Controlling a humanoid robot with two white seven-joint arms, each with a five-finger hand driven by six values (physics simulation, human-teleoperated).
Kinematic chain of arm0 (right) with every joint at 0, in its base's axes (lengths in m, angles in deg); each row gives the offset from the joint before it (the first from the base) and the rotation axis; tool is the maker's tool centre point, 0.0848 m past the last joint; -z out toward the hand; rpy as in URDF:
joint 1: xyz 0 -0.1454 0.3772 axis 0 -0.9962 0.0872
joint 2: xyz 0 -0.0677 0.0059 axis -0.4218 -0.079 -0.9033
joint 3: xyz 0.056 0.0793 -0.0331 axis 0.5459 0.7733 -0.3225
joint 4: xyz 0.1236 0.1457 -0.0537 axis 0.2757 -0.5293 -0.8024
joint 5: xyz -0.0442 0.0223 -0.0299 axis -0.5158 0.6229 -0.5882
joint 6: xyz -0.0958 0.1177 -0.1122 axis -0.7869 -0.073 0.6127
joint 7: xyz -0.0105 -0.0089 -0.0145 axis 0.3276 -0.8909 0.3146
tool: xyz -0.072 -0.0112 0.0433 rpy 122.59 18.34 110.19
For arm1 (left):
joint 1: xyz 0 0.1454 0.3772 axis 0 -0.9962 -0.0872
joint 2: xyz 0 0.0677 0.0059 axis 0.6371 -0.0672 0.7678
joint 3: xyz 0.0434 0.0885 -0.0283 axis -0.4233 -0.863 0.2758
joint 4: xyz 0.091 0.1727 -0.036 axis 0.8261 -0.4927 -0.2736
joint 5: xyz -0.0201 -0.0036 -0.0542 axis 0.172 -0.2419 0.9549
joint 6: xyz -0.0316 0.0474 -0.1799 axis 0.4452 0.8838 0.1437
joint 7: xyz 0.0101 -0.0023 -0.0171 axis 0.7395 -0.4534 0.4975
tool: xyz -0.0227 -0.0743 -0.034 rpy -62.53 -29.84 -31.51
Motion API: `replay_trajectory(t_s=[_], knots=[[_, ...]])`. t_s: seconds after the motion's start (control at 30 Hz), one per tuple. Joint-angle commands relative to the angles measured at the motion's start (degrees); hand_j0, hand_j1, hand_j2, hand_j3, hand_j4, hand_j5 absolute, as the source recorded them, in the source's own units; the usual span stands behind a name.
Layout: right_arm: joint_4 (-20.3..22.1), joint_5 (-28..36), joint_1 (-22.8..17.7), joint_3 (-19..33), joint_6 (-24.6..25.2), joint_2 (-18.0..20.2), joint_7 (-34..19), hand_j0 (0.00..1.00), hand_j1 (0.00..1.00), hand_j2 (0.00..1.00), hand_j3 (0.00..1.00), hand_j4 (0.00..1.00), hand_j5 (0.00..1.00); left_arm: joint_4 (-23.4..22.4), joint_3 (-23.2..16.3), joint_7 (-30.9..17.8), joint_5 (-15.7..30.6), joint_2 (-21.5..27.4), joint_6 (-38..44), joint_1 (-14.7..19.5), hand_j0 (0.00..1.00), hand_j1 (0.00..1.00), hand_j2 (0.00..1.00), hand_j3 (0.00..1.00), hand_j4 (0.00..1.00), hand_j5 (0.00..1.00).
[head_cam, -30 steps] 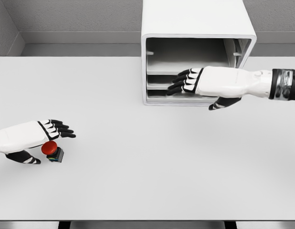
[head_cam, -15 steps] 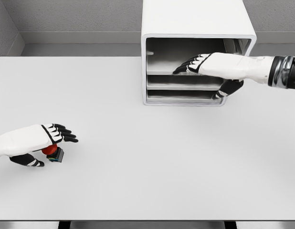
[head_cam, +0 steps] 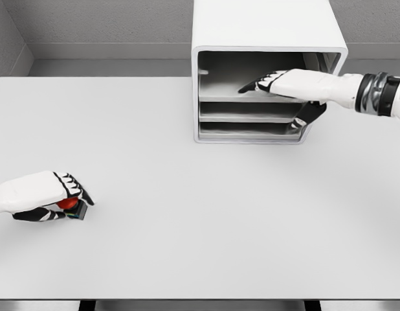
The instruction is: Slide open multi-storey tabletop storage cabinets and put open load switch and slide close multi-storey tabletop storage cabinets
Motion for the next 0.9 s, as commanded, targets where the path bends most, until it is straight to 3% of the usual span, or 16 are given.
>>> replay_trajectory(t_s=[0.0,0.03,0.2,0.57,0.87], knots=[[-1.06,-0.77,0.09,-0.03,-0.07,-0.03,0.02,1.0,1.0,1.0,1.0,1.0,1.0,-0.24,-0.01,0.26,0.19,0.09,0.08,0.0,0.51,0.51,0.51,0.51,0.51,0.51],[-1.14,-0.85,0.09,-0.03,-0.07,-0.12,0.02,1.0,1.0,1.0,1.0,1.0,1.0,-0.15,0.08,0.26,0.54,0.09,0.08,0.0,0.45,0.45,0.45,0.45,0.45,0.45],[-1.14,-0.94,0.09,-0.12,0.02,-0.2,0.02,1.0,1.0,1.0,1.0,1.0,1.0,2.4,0.25,0.26,2.39,0.35,0.08,0.88,0.38,0.38,0.38,0.38,0.38,0.38],[-1.76,-4.63,0.09,-1.0,-0.24,-1.35,0.02,1.0,1.0,1.0,1.0,1.0,1.0,4.68,0.43,-0.09,5.81,0.35,0.08,9.14,0.38,0.38,0.38,0.38,0.38,0.38],[-1.23,-6.04,0.09,-2.4,-1.56,-1.26,0.02,1.0,1.0,1.0,1.0,1.0,1.0,4.68,0.43,0.18,6.61,-0.17,0.08,13.18,0.38,0.38,0.38,0.38,0.38,0.38]])
